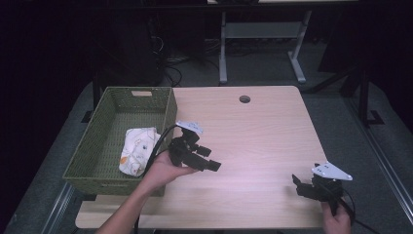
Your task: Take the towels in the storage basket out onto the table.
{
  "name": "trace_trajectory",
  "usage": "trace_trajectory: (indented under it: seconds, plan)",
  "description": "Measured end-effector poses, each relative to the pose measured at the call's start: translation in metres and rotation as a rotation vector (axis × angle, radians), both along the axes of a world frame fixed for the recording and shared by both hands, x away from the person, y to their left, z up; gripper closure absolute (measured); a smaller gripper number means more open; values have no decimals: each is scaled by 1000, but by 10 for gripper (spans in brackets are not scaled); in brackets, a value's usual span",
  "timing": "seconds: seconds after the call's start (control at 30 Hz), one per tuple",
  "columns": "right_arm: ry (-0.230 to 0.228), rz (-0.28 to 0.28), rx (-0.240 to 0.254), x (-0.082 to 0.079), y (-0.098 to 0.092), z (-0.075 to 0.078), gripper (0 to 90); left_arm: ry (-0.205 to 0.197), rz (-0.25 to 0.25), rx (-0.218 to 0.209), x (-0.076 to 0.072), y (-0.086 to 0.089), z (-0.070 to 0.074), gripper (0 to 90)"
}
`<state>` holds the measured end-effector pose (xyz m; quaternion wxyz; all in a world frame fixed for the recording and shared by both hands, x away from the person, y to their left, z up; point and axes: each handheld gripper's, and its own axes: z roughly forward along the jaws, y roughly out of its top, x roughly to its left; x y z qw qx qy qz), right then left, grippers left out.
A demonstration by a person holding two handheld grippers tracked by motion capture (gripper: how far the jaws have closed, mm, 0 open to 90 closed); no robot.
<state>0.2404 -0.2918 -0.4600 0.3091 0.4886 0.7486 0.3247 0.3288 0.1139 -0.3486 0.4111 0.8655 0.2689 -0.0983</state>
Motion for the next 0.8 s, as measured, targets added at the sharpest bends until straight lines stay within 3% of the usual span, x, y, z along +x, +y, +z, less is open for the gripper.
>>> trace_trajectory:
  seconds: [0.2, 0.8]
  plan:
    - [0, 4, -9, 1, 0, -1, 139, 0, 8, -9, 11, 11, 19, 229]
    - [-1, -1, -5, 0, 0, 0, 139, 6, 54, -15, 29, 40, 48, 220]
